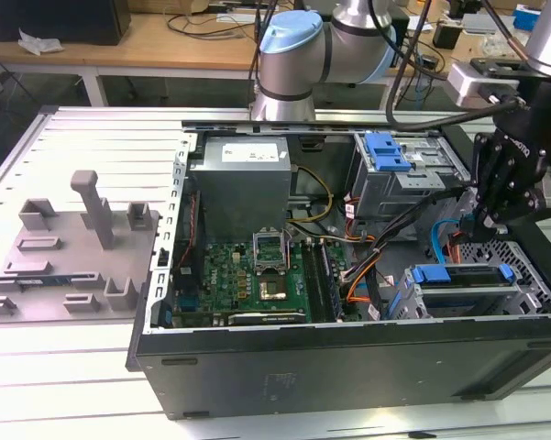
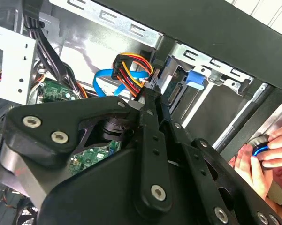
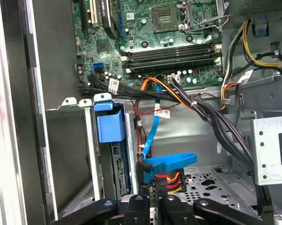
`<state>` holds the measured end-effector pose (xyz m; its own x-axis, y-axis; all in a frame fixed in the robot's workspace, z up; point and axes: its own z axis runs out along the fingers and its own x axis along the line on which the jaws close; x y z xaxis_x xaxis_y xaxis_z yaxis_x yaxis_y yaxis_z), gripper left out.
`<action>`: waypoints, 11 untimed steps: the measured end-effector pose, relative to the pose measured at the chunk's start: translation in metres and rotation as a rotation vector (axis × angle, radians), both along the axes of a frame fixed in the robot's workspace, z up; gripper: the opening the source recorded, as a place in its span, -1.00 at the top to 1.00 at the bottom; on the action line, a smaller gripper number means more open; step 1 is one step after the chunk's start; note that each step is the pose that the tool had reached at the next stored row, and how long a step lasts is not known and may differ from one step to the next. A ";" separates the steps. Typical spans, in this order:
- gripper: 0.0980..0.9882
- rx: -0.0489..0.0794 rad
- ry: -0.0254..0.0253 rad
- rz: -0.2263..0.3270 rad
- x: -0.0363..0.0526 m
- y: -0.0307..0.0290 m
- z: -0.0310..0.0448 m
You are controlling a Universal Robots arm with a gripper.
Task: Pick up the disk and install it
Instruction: 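Insert the first disk wire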
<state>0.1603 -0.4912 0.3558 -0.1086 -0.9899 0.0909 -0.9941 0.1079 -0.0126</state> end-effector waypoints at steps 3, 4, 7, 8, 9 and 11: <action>0.85 0.026 0.0000 0.002 0.0000 -0.0051 0.0009; 0.85 0.034 0.0000 0.003 0.0000 -0.0062 0.0012; 0.85 0.049 0.0000 0.005 0.0000 -0.0097 0.0019; 0.85 0.049 0.0001 0.007 0.0000 -0.0113 0.0019; 0.85 0.049 0.0001 0.011 0.0000 -0.0119 0.0020; 0.85 0.049 0.0005 0.024 0.0000 -0.0128 0.0021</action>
